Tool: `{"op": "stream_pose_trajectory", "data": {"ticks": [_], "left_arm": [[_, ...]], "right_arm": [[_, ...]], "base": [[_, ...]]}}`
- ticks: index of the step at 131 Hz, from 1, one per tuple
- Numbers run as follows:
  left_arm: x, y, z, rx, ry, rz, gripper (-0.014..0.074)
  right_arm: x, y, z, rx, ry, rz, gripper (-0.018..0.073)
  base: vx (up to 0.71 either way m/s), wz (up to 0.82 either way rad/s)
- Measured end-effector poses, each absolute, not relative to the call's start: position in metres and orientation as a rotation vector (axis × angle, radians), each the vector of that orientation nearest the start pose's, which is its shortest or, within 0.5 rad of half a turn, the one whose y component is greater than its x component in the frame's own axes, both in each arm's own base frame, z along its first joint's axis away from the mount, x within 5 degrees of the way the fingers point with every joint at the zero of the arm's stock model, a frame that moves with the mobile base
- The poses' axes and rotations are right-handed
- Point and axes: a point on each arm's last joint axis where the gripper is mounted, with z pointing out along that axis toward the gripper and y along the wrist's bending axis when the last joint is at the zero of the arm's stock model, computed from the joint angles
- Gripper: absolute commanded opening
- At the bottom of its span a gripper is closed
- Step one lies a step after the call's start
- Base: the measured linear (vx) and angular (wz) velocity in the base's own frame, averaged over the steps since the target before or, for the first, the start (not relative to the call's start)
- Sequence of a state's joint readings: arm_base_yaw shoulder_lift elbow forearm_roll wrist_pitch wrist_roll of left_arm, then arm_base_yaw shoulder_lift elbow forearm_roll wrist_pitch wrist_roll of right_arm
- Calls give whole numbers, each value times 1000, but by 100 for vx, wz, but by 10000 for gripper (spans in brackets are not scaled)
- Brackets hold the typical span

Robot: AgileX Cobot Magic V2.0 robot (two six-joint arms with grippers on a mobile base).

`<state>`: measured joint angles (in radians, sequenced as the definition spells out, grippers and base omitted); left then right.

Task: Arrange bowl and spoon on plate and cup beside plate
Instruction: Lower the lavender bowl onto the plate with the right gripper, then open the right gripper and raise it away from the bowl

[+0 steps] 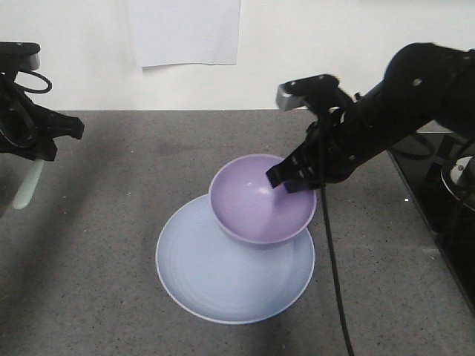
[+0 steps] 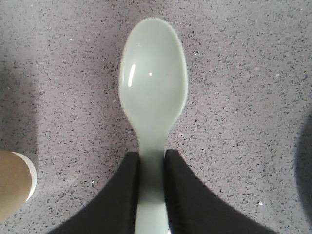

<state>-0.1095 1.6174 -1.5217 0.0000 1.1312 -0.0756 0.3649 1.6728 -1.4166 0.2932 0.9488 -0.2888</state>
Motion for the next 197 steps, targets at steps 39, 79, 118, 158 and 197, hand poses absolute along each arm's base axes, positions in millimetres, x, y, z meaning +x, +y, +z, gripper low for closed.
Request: {"op": "stream_pose_trajectory", "data": {"ticks": [39, 79, 118, 158, 197], "left_arm": [[339, -37, 340, 46, 2711, -55, -6], [339, -37, 340, 46, 2711, -55, -6], [339, -37, 340, 46, 2711, -55, -6], [339, -37, 340, 46, 2711, -55, -6], [339, -37, 340, 46, 2711, -55, -6]], "right_arm": [[330, 175, 267, -811, 2657, 394, 38], [343, 181, 242, -783, 2679, 389, 88], [346, 181, 239, -779, 2669, 379, 276], [345, 180, 241, -785, 2667, 364, 351], [340, 153, 297, -611, 2565, 236, 351]], "base": [[0, 0], [0, 0], [0, 0], [0, 0], [0, 0]]}}
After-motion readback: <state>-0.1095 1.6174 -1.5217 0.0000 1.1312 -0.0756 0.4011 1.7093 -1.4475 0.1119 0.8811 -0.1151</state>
